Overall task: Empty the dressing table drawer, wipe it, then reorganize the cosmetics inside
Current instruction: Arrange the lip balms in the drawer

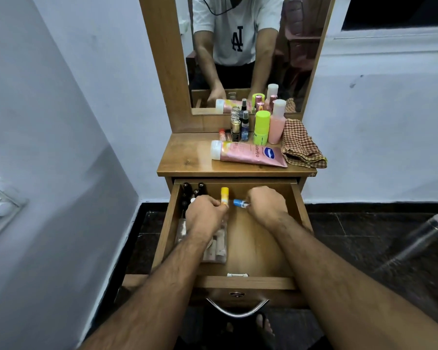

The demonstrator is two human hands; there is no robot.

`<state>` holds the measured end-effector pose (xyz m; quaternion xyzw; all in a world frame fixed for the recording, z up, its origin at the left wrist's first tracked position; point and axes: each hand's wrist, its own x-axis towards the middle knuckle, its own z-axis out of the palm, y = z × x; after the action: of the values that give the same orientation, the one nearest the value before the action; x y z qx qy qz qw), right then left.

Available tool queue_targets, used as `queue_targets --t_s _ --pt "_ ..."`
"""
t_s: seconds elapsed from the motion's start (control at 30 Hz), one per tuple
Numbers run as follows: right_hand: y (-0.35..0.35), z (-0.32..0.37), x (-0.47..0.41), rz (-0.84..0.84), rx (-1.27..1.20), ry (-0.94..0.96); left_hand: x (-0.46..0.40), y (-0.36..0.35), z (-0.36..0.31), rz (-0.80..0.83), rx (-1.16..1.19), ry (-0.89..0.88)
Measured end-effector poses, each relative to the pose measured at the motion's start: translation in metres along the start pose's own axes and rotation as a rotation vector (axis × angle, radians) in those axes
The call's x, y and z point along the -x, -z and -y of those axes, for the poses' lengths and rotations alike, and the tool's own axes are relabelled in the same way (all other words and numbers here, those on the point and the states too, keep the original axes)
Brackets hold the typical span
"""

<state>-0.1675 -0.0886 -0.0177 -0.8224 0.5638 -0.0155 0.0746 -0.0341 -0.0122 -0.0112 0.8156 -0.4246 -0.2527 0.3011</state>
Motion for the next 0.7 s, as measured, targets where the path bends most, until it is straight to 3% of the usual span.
queue_targets --t_s 0.17,0.3,0.4,0.5,0.6,0.7 --pt "-0.011 0.017 -0.007 -0.062 0.145 0.146 -0.001 0.005 0.013 0.023 0.044 0.055" --pt "-0.018 0.018 -0.007 -0.049 0.097 0.174 -0.001 0.002 0.016 0.060 0.105 0.102" --pt "-0.016 0.014 -0.007 -0.088 -0.056 0.115 0.000 -0.003 0.014 0.120 0.268 0.166" --pt "-0.003 0.006 -0.003 -0.155 -0.431 -0.051 0.000 -0.009 0.008 0.209 0.445 0.232" --pt "0.004 -0.005 0.011 0.068 -1.022 -0.168 -0.001 -0.017 0.002 0.237 0.531 0.272" --pt "0.005 -0.015 0.026 0.421 -1.201 -0.177 0.000 -0.022 -0.003 0.246 0.630 0.304"
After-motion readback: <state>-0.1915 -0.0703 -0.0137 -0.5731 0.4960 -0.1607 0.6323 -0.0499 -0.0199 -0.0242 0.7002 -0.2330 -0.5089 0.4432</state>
